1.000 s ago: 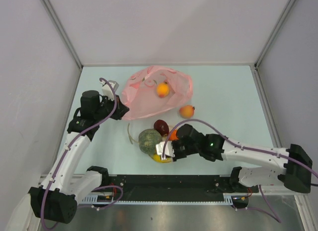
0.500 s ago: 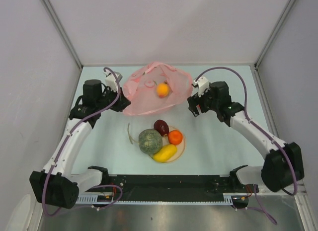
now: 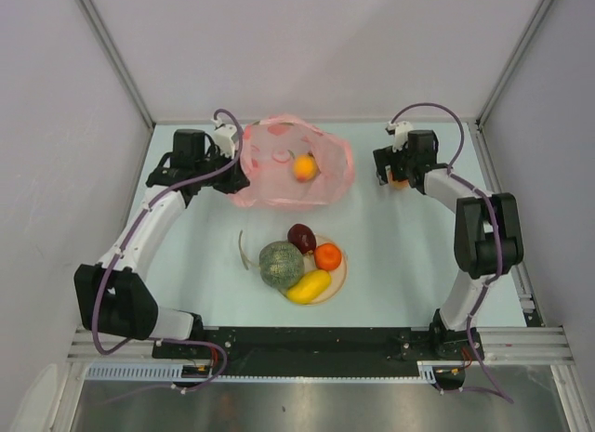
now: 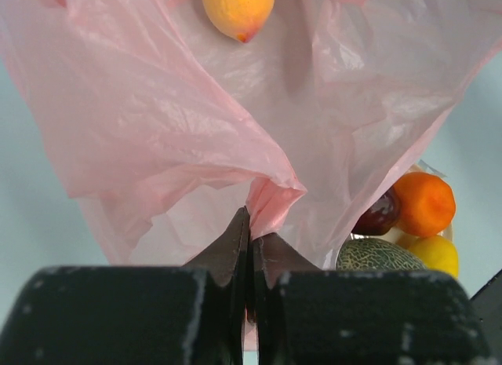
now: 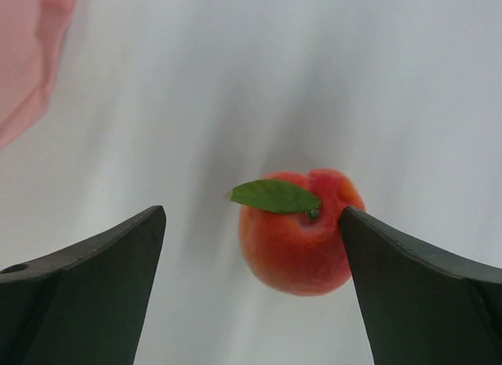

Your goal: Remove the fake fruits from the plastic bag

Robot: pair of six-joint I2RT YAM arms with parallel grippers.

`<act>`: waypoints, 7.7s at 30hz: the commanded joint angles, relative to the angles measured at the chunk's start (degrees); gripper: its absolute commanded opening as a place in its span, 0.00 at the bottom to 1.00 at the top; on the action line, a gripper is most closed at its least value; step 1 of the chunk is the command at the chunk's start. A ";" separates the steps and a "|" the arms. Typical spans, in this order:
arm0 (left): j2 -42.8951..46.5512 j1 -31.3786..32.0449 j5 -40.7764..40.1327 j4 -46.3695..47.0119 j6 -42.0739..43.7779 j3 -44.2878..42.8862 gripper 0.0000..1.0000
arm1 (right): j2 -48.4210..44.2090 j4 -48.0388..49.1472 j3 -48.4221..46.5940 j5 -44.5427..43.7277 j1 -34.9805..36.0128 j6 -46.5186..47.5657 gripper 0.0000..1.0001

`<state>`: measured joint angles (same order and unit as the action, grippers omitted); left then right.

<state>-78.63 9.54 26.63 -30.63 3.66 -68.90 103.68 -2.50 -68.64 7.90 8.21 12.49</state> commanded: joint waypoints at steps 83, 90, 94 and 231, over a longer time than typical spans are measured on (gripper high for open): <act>19.83 -3.39 1.58 7.34 -8.14 13.53 0.05 | -27.30 -11.21 29.53 9.33 34.24 -20.14 0.56; 20.80 -3.48 1.58 7.25 -8.14 14.50 0.05 | -27.83 -13.32 29.53 11.43 34.33 -19.79 1.00; 20.97 -3.56 1.58 7.08 -8.14 14.68 0.05 | -29.67 -14.19 29.01 14.50 33.45 -20.23 1.00; 14.82 -1.98 -2.29 16.66 -15.00 10.98 0.00 | -31.08 -24.83 14.41 16.01 44.35 19.77 0.41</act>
<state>-66.65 7.38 24.36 -14.72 -11.14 -58.33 74.59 -29.19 -55.77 25.67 52.42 32.62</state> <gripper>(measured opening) 0.008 0.700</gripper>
